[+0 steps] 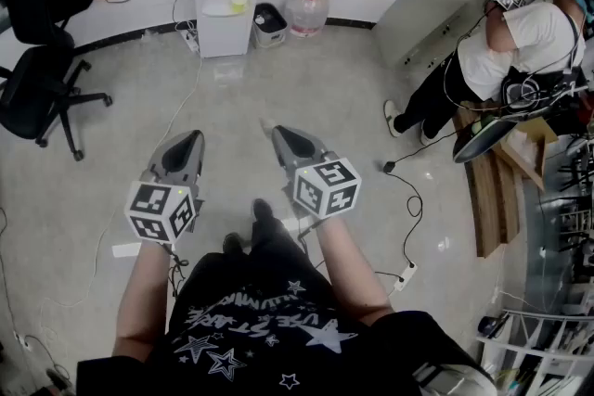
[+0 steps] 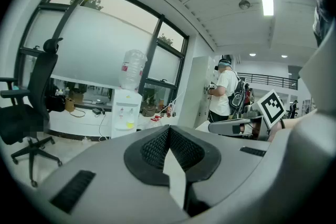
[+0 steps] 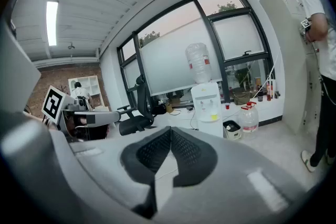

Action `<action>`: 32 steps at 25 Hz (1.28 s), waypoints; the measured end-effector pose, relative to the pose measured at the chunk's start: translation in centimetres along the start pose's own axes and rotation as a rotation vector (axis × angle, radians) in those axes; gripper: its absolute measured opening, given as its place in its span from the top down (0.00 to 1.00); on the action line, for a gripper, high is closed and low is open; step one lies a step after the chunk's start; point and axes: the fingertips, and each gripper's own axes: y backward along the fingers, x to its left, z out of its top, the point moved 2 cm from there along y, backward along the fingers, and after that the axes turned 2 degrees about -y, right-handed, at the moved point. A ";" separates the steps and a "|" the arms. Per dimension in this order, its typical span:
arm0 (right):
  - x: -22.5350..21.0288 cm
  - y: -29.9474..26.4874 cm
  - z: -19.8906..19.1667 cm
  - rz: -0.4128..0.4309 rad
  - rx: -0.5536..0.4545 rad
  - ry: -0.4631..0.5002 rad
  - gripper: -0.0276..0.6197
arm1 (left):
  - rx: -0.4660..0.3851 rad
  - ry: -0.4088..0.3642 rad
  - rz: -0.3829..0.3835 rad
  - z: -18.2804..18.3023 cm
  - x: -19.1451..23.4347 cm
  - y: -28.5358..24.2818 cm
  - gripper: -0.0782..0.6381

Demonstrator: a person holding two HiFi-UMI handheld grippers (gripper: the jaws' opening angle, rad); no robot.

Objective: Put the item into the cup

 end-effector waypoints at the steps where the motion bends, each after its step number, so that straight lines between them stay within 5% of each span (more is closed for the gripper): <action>1: 0.2 0.0 0.0 0.000 0.002 0.002 0.95 | -0.001 0.000 -0.001 0.1 0.0 0.2 0.89; 22: 3.7 0.0 0.5 -0.005 -0.025 0.003 0.95 | -0.029 0.052 0.044 -0.8 2.1 4.7 0.89; 32: 0.7 -2.5 0.6 0.011 -0.019 -0.020 0.95 | 0.011 0.059 0.072 -1.4 4.0 2.0 0.89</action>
